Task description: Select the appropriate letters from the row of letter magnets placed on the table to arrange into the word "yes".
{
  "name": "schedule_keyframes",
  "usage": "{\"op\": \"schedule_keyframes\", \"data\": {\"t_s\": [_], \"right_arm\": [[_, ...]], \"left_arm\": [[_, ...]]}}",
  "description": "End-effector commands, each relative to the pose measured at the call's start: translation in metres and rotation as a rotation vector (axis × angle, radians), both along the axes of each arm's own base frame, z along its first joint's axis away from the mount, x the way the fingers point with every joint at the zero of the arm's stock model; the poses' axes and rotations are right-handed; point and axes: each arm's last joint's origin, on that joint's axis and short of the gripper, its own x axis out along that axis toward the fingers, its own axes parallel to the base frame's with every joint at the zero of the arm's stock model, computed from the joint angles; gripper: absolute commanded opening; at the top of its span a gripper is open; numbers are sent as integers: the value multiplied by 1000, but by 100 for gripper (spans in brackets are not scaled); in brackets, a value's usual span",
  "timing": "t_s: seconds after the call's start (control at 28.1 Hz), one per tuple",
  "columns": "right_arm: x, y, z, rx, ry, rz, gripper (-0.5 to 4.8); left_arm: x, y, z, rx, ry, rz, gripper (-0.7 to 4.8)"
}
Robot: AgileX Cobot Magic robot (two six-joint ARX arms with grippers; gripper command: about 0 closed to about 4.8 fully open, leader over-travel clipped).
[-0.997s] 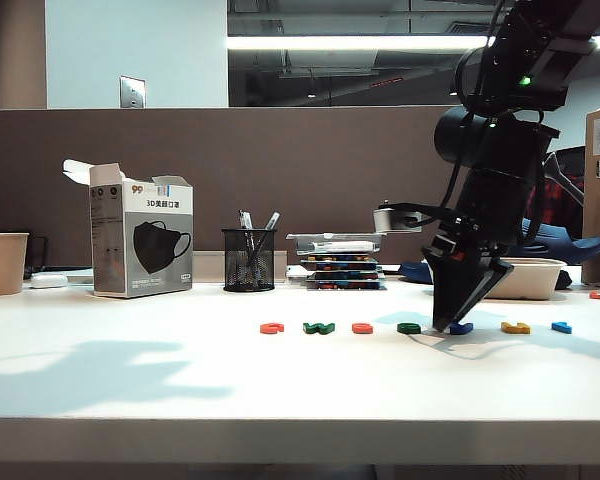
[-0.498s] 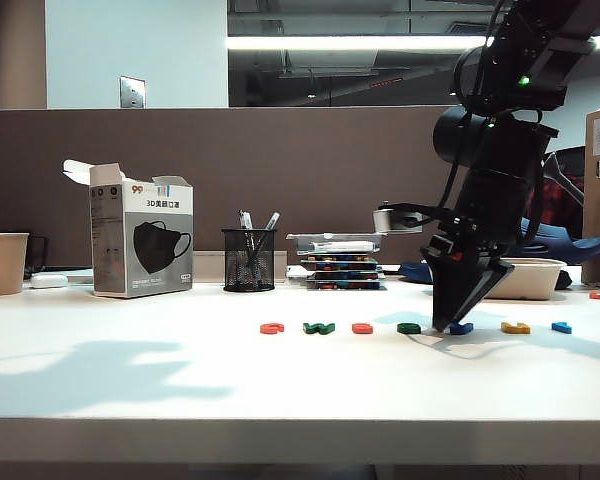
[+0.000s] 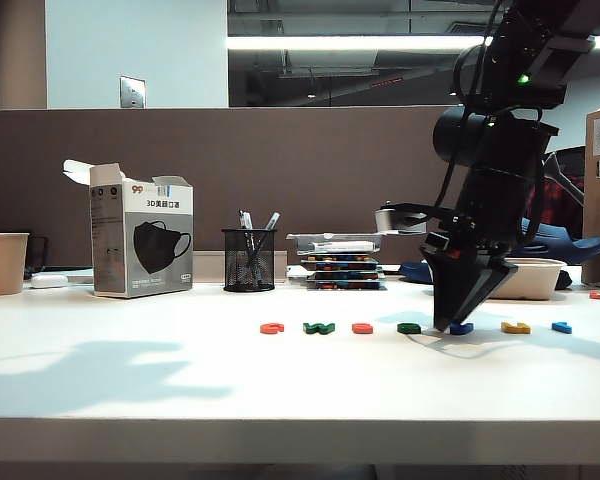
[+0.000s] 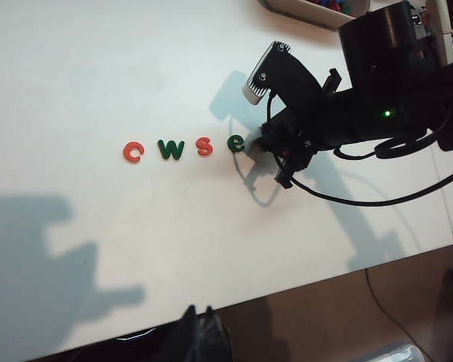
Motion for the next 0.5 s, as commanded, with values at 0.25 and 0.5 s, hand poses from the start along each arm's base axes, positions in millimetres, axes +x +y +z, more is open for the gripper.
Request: {"op": "schedule_keyframes", "data": {"t_s": [0.25,0.5], "right_arm": [[-10,-3,-13,-51,130,-32,143],[-10,-3,-13,-54,127,-33,26]], "left_arm": [[0,1,2,-11,-7,2,-5],[0,1,2,-11,-7,2,-5]]}}
